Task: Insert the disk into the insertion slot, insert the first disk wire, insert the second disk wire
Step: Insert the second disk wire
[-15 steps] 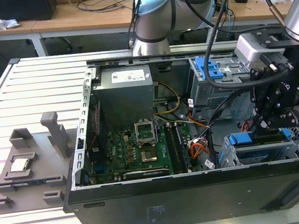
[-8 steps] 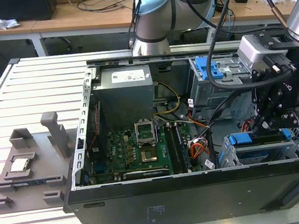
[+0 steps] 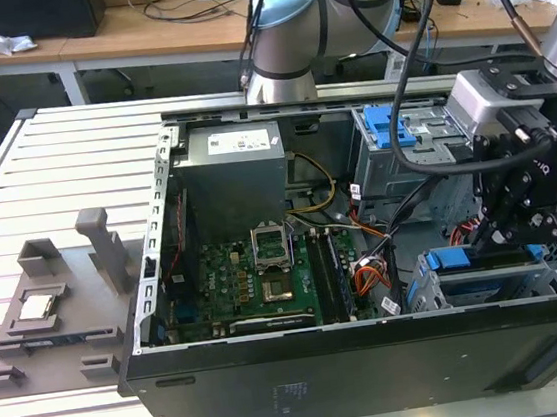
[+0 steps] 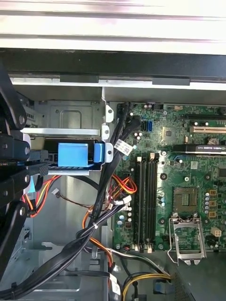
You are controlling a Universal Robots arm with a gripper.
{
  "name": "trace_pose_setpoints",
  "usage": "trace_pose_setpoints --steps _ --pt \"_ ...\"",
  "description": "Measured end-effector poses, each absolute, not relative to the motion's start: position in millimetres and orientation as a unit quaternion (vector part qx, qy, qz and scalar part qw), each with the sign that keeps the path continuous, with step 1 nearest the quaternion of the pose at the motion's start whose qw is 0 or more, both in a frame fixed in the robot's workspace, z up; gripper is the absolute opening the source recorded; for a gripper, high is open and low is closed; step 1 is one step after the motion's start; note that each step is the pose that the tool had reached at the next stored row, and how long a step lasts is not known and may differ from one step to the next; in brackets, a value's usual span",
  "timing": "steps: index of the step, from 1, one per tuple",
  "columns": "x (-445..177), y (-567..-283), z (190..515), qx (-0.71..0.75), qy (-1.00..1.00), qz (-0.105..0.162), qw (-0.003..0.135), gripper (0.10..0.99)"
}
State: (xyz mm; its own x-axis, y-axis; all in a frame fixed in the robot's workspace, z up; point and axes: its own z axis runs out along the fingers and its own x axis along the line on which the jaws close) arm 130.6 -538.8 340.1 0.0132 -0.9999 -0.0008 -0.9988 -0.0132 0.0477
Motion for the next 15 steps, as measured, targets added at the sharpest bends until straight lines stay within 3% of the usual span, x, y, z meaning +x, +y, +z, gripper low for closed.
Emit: trace_pose_setpoints --steps 5,8,11,13,14,15 --pt "130 -539 337 0.712 -0.702 -0.017 0.017 0.141" --pt "130 -539 339 0.712 -0.702 -0.017 0.016 0.216" --pt "130 -538 359 0.712 -0.702 -0.016 0.017 0.216" --pt "130 -538 364 0.712 -0.702 -0.015 0.019 0.200" --pt "130 -538 369 0.712 -0.702 -0.014 0.019 0.106" --pt "130 -538 375 0.712 -0.702 -0.014 0.019 0.106"
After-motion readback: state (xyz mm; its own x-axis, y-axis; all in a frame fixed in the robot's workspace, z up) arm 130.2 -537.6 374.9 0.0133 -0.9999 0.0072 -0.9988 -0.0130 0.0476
